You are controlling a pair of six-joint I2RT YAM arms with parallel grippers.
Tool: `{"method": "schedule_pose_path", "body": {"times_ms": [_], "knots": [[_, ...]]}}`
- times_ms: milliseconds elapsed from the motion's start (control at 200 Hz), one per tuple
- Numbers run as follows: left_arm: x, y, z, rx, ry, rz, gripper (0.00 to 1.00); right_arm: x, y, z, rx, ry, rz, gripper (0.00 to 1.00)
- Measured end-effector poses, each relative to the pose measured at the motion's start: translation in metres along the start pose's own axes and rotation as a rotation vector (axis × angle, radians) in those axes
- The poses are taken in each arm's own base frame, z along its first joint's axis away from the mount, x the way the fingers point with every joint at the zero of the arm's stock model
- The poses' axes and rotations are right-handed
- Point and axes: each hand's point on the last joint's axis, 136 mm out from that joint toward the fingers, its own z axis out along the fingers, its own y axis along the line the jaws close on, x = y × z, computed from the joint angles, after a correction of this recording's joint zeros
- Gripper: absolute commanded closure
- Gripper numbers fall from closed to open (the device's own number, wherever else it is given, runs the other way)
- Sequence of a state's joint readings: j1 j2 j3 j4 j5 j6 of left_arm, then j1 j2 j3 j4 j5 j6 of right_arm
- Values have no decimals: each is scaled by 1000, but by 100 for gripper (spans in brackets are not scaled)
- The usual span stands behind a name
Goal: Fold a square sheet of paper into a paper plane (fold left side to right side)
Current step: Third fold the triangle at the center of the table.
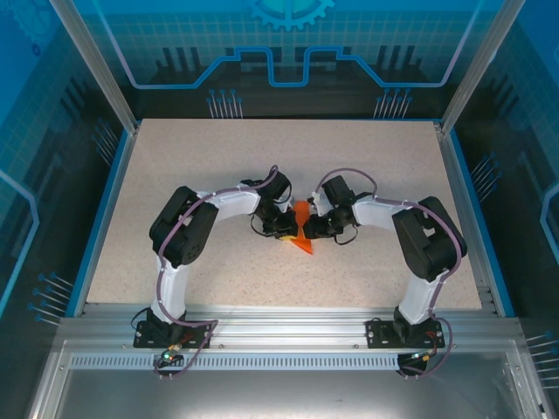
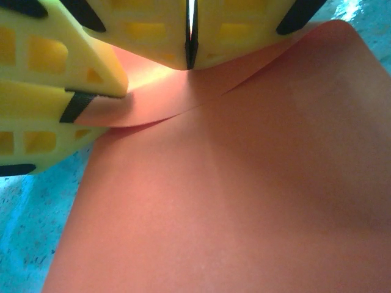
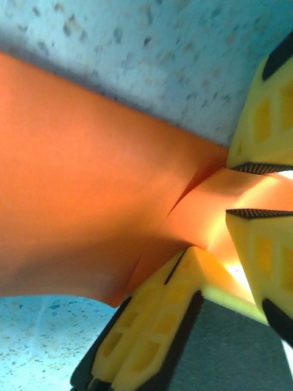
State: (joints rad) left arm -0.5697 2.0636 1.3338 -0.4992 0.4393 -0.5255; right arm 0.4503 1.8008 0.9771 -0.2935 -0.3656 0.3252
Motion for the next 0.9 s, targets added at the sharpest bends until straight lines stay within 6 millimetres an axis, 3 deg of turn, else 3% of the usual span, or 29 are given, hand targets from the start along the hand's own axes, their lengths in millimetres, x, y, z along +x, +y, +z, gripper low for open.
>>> {"method": "schedule_pose_path", "body": {"times_ms": [130,275,565,900], "knots": [[0,0,0,1,-1,1,87,-2,2,-20,17,-21,4,68],[0,0,0,1,-1,1,87,0,19,-36,-45,-35,-7,73],[0,0,0,1,-1,1,87,34,45,-18,-166,89,20,76],[0,0,0,1,-1,1,88,48,37,-4,-150,157,57,77]]}}
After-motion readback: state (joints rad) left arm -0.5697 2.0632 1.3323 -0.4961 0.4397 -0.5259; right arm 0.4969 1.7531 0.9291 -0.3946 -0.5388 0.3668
